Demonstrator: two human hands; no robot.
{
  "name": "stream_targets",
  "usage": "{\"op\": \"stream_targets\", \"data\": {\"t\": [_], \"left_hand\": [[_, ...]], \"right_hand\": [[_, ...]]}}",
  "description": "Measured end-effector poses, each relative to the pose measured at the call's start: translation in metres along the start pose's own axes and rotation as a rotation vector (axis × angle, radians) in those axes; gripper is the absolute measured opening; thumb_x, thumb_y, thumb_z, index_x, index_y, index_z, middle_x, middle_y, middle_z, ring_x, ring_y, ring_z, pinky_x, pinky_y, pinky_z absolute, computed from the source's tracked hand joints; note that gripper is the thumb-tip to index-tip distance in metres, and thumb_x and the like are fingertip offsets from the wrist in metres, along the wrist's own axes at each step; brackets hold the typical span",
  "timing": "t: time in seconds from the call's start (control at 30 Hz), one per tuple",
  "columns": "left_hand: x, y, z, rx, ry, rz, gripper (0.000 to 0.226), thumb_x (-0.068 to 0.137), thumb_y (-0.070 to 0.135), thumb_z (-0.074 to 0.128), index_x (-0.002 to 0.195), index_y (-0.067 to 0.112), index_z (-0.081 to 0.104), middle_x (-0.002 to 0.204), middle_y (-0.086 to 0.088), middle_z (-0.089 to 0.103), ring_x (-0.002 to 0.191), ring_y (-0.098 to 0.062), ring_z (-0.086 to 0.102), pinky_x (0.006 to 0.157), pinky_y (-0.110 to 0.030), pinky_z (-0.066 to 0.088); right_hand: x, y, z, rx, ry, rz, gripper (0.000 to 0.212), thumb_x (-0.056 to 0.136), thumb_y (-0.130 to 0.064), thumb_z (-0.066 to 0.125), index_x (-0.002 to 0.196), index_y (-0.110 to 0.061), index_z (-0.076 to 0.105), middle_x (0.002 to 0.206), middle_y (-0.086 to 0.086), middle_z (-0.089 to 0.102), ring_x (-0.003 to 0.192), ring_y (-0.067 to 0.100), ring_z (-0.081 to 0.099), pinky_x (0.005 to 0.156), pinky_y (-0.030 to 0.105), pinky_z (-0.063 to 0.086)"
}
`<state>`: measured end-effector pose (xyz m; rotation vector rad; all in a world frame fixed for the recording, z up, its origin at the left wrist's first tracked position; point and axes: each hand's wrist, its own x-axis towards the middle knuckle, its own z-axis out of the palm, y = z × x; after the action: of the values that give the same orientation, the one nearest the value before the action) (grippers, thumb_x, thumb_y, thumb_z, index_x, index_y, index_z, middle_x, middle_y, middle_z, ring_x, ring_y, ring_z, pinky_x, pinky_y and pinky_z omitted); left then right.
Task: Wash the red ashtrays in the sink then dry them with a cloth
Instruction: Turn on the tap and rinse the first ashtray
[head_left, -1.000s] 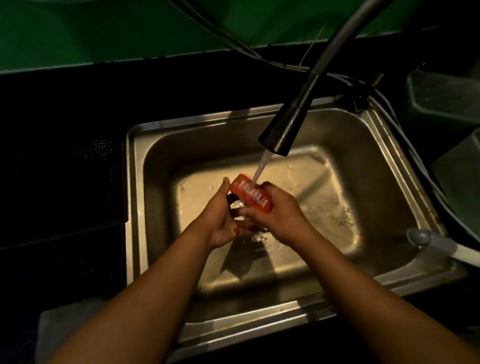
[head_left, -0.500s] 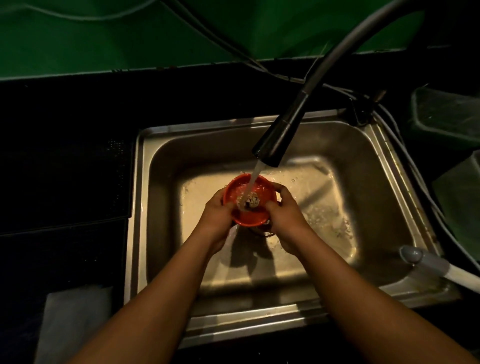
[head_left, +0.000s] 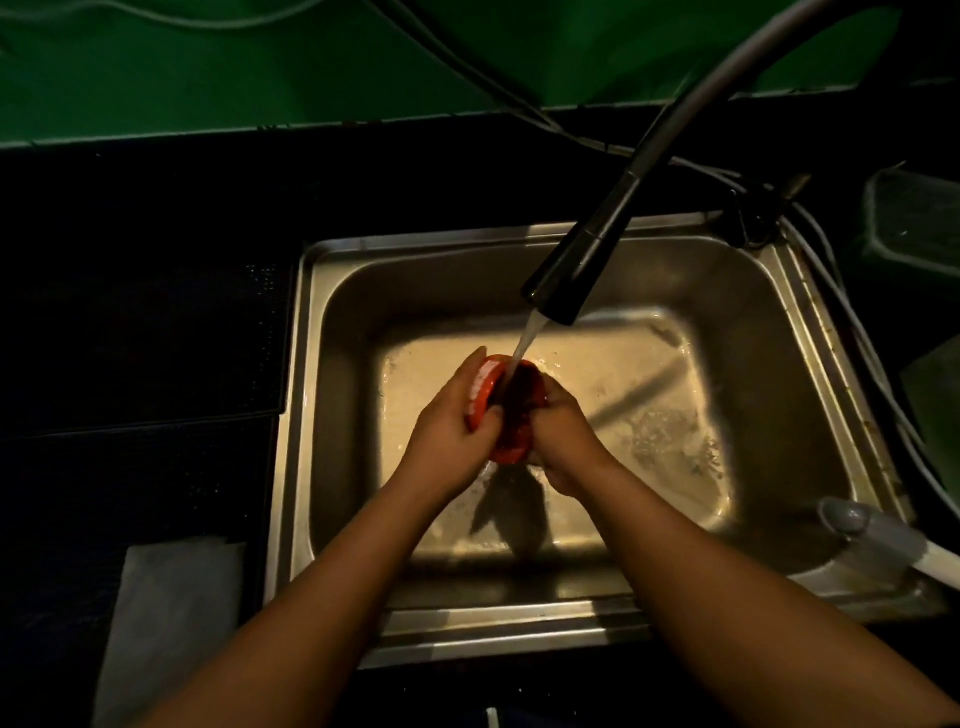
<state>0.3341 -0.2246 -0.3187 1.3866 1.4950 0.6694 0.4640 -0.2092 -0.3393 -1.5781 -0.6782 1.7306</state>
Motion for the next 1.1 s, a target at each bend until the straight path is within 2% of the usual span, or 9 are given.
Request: {"op": "stream_targets", "data": {"t": [0.17,0.23,0.3,0.47,0.6,0.77,0.9,1.0,1.1], "left_hand": [[0.022,0.008,0.001,0.179,-0.113,0.176,0.033,0.085,0.042,0.062,0.115,0.030,0.059,0.159,0.009,0.013,0.142,-0.012,0.023,0.109,-0.027,0.029],[0.033,0.011,0.002,0.279,-0.140,0.235,0.035,0.083,0.050,0.056,0.097,0.020,0.065,0.144,-0.003,0.044,0.132,-0.020,0.040,0.107,-0.037,0.037],[0.045,0.012,0.003,0.224,-0.102,0.161,0.046,0.080,0.053,0.048,0.082,0.011,0.064,0.097,-0.009,0.066,0.092,-0.023,0.061,0.082,-0.044,0.050],[0.060,0.003,0.006,-0.221,0.110,-0.267,0.048,0.096,0.047,0.044,0.085,0.008,0.069,0.082,-0.012,0.070,0.079,-0.026,0.066,0.076,-0.036,0.049],[0.050,-0.007,0.010,-0.808,0.017,-0.746,0.049,0.097,0.052,0.039,0.118,0.013,0.059,0.103,-0.016,0.071,0.094,-0.032,0.068,0.078,-0.043,0.055],[0.044,0.000,0.003,-0.910,0.012,-0.719,0.048,0.095,0.050,0.043,0.110,0.007,0.061,0.090,-0.012,0.074,0.081,-0.023,0.072,0.077,-0.041,0.056],[0.041,-0.005,-0.002,-0.889,-0.021,-0.616,0.036,0.101,0.031,0.040,0.128,0.010,0.050,0.119,-0.017,0.064,0.104,-0.028,0.065,0.086,-0.045,0.053],[0.034,-0.010,-0.003,-0.756,-0.048,-0.580,0.033,0.104,0.029,0.030,0.131,0.022,0.047,0.119,-0.009,0.061,0.106,-0.030,0.061,0.086,-0.048,0.053],[0.029,-0.009,-0.004,-0.670,-0.147,-0.701,0.039,0.099,0.046,0.037,0.126,0.023,0.054,0.110,-0.010,0.063,0.091,-0.027,0.064,0.066,-0.040,0.055]], "right_hand": [[-0.004,0.001,-0.011,0.059,-0.213,0.438,0.020,0.101,-0.019,0.043,0.099,-0.012,0.061,0.070,0.007,0.069,0.059,0.016,0.066,0.047,0.020,0.050],[-0.006,0.002,-0.018,0.096,-0.226,0.569,0.023,0.100,-0.026,0.046,0.097,-0.008,0.060,0.063,0.009,0.067,0.046,0.012,0.062,0.038,0.015,0.046],[-0.007,0.004,-0.025,0.155,-0.230,0.593,0.035,0.098,-0.038,0.046,0.099,-0.007,0.061,0.062,0.010,0.063,0.043,0.011,0.057,0.038,0.016,0.045],[-0.016,-0.008,-0.038,-0.067,-0.179,0.348,0.062,0.090,-0.071,0.027,0.115,-0.023,0.057,0.089,0.007,0.059,0.075,0.016,0.055,0.068,0.031,0.046],[-0.014,-0.017,-0.025,-0.253,-0.053,0.105,0.028,0.097,-0.053,0.040,0.108,-0.030,0.053,0.114,-0.001,0.064,0.098,0.014,0.061,0.090,0.042,0.049],[-0.005,-0.017,0.003,0.284,0.117,0.129,0.023,0.098,-0.037,0.049,0.111,-0.020,0.056,0.110,0.010,0.068,0.096,0.026,0.066,0.090,0.053,0.052],[-0.007,-0.024,0.014,0.547,0.138,0.232,0.022,0.094,-0.031,0.057,0.104,-0.011,0.060,0.100,0.014,0.068,0.094,0.029,0.063,0.089,0.048,0.051],[-0.009,-0.027,0.021,0.372,0.199,0.141,0.022,0.091,-0.016,0.059,0.113,-0.019,0.061,0.112,0.010,0.067,0.096,0.026,0.064,0.091,0.048,0.053],[-0.016,-0.028,0.022,-0.261,0.207,-0.142,0.053,0.091,-0.026,0.063,0.139,-0.030,0.041,0.121,0.002,0.064,0.100,0.020,0.062,0.086,0.030,0.050]]}}
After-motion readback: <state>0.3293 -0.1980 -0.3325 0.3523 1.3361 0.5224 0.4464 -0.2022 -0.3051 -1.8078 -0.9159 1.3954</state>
